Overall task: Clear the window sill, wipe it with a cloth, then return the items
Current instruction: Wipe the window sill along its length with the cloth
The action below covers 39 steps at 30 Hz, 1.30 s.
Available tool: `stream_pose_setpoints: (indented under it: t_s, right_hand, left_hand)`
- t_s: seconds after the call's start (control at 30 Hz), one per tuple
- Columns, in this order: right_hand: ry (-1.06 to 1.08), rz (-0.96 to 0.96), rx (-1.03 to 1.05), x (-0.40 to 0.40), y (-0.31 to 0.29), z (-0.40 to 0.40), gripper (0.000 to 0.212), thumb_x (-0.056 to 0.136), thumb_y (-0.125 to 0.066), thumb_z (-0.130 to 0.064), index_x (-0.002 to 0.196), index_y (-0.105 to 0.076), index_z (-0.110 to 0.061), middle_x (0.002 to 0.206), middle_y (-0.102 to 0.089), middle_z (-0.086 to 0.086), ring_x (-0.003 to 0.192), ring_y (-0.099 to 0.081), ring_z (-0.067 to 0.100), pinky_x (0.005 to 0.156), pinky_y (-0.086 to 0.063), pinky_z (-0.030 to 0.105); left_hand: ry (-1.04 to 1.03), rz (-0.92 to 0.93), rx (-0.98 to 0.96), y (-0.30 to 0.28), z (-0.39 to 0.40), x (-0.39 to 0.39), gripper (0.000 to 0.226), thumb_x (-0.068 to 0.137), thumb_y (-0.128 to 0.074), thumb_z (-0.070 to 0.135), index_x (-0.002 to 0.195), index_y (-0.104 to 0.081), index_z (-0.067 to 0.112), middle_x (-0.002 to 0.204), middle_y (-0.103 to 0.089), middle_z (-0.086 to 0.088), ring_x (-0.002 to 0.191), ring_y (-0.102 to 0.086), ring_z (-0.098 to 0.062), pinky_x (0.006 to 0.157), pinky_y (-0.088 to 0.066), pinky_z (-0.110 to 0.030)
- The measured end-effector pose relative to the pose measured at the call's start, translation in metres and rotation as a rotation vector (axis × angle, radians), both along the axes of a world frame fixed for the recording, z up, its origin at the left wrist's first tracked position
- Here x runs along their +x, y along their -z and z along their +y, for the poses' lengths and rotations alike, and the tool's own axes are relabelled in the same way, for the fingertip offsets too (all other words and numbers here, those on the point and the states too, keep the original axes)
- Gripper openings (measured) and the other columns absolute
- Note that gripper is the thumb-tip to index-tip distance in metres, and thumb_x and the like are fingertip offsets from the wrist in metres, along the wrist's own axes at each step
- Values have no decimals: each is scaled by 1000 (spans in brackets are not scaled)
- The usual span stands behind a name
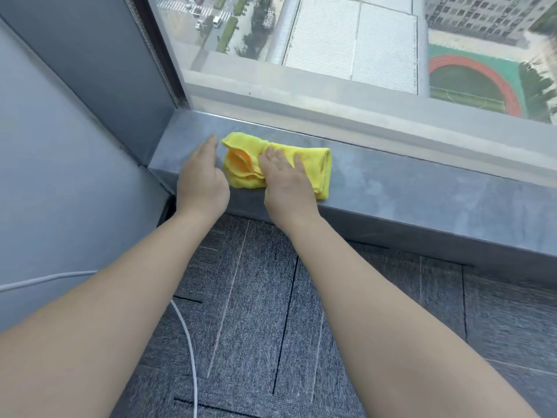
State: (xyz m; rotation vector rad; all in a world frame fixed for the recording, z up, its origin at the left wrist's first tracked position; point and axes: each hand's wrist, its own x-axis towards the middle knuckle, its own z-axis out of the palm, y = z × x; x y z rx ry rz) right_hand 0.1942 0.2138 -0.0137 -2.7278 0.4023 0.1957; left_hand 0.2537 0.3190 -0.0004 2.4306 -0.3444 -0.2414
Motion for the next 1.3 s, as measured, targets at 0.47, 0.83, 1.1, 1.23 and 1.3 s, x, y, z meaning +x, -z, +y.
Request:
stream_pose_setpoints:
  t_s: [0.47,0.83,1.1,1.23,1.3]
  right_hand:
    - [233,159,-61,-108,-16,-81,64,89,-28,8,148,-16,-14,160,-8,2,147,-9,13,121,0,36]
    - [403,242,-189,-119,-23,-84,61,93,-41,-3,147,-14,-8,159,-12,3,146,-18,20,112,-28,37]
    - [338,-7,-328,-123,-16,-82,33,83,-39,7,108,-58,-2,108,-67,15,94,-65,34,59,-40,32]
    - [479,-132,35,-117,-42,-96,32,91,-34,-2,121,-45,-5,114,-60,22,102,-54,39,69,-29,34]
    - [561,-319,278,-111,-55,-100,34,92,-36,-3,125,-40,-5,116,-58,21,94,-51,33,65,-23,27]
  left_hand:
    - [360,56,150,-1,-42,-55,58,85,-30,-4,140,-29,12,155,-23,-7,143,-16,-26,118,-9,-37]
    - [544,187,191,-12,-63,-66,56,87,-30,-2,141,-28,13,155,-22,-5,143,-18,-25,119,-14,-39]
    - [363,148,144,-10,-56,-64,47,90,-34,4,137,-35,9,146,-39,-11,136,-32,-28,113,-25,-40]
    - [318,138,115,-16,-59,-65,43,92,-35,10,135,-38,9,142,-44,-13,133,-35,-30,111,-30,-42]
    - [288,145,100,-18,-61,-64,44,91,-36,8,135,-38,10,134,-50,-16,128,-39,-32,108,-33,-43]
